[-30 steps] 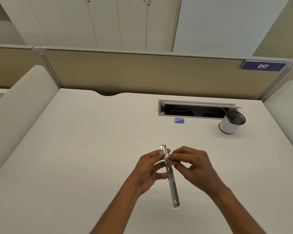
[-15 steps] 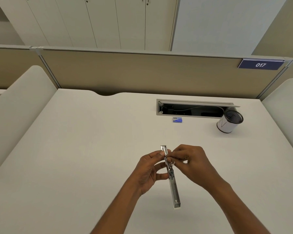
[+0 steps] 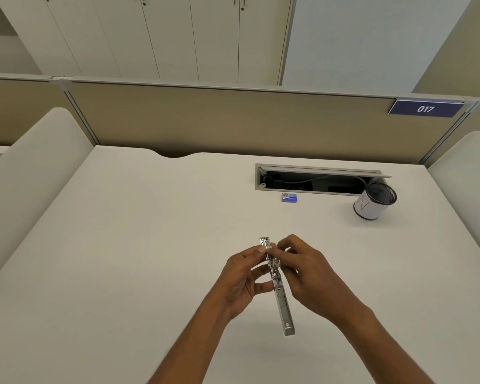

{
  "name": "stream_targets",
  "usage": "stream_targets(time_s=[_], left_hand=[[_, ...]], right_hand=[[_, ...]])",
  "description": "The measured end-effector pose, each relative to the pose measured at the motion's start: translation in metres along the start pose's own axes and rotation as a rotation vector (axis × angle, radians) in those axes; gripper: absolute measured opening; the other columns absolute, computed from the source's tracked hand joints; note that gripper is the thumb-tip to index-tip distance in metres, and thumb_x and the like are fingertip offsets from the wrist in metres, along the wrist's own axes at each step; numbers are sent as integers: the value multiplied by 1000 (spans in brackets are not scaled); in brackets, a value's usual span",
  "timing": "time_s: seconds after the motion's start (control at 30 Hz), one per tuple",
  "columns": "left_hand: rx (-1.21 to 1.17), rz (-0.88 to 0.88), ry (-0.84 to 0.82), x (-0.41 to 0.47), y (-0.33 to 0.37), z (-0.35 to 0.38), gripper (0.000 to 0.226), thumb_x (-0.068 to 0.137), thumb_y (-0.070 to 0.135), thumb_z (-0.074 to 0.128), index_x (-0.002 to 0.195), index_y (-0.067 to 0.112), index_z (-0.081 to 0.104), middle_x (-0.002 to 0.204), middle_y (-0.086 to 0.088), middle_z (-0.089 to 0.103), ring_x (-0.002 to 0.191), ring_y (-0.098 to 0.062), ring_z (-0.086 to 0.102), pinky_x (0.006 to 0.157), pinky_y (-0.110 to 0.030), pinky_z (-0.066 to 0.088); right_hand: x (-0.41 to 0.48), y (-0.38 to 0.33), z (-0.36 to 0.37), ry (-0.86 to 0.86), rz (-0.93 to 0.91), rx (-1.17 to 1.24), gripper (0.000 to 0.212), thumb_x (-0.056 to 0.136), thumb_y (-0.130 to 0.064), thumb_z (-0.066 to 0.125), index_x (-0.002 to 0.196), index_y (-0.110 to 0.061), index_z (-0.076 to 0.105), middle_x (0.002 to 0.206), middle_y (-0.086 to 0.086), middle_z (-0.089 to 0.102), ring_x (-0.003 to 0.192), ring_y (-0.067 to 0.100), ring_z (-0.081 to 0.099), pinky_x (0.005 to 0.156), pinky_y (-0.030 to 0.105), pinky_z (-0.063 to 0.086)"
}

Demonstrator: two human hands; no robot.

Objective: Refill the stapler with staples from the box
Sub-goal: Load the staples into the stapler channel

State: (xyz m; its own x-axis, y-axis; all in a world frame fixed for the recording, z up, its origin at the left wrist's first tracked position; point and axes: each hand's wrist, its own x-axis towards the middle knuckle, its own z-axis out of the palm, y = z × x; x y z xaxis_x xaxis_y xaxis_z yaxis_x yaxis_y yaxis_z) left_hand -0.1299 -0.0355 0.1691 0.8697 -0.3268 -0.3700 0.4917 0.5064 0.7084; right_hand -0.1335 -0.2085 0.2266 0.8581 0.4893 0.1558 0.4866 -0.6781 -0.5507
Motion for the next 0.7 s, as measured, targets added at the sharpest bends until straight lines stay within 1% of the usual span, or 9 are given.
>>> stream_targets(time_s=[0.07, 0.13, 0.23, 0.33, 0.43, 0.5, 0.63, 0.7], left_hand=[[-4, 5, -2, 1, 0, 0, 40, 91, 36, 73, 123, 11, 76, 115, -5, 75, 103, -20, 71, 77, -39, 62], [-19, 10, -2, 3, 0, 0, 42, 90, 36, 75, 123, 10, 76, 113, -3, 76, 102, -19, 73, 77, -39, 63], [-35, 17, -8, 4, 0, -2, 46, 87, 37, 78, 123, 9, 75, 115, -5, 76, 102, -20, 73, 74, -38, 65], [-36, 20, -10, 6, -1, -3, 51, 84, 40, 82, 124, 10, 75, 116, -5, 76, 103, -19, 73, 72, -37, 65], [-50, 22, -2, 7, -3, -3, 55, 77, 42, 87, 121, 11, 77, 110, -3, 77, 100, -19, 73, 73, -39, 65], [-49, 22, 5, 6, -4, -2, 53, 74, 43, 89, 117, 13, 79, 105, -2, 77, 97, -19, 73, 70, -39, 65], [-38, 12, 0, 5, -5, 0, 48, 78, 42, 87, 115, 13, 79, 102, -1, 76, 93, -17, 73, 69, -38, 64], [-36, 9, 10, 5, -5, 1, 45, 80, 40, 84, 115, 12, 79, 102, -1, 76, 93, -17, 73, 71, -39, 64]], right_hand=[[-1, 0, 3, 24, 27, 64, 45, 93, 3, 55, 130, -21, 67, 108, -7, 54, 86, 4, 56, 74, 7, 42], [-1, 0, 6, 44, 52, 135, 48, 94, 3, 52, 133, -21, 65, 106, -8, 51, 92, -1, 54, 78, 5, 41], [-2, -1, 10, 33, 82, 150, 50, 95, -7, 45, 139, -23, 59, 104, -10, 45, 97, -1, 50, 78, 4, 40], [-1, 0, 11, -2, 88, 87, 56, 92, -9, 40, 142, -28, 54, 106, -11, 38, 97, 5, 45, 76, 8, 39], [3, 4, 9, -8, 74, 54, 55, 92, -2, 43, 136, -32, 54, 107, -11, 35, 96, 9, 44, 77, 17, 45], [6, 6, 8, -3, 64, 35, 54, 93, 3, 45, 134, -31, 55, 110, -9, 36, 96, 12, 44, 79, 23, 48], [11, 11, 6, 5, 60, 18, 51, 96, 2, 46, 136, -28, 56, 116, -7, 38, 96, 11, 44, 81, 21, 46], [13, 13, 6, 2, 55, 1, 50, 96, 2, 47, 135, -27, 57, 118, -6, 39, 98, 12, 44, 82, 23, 48]])
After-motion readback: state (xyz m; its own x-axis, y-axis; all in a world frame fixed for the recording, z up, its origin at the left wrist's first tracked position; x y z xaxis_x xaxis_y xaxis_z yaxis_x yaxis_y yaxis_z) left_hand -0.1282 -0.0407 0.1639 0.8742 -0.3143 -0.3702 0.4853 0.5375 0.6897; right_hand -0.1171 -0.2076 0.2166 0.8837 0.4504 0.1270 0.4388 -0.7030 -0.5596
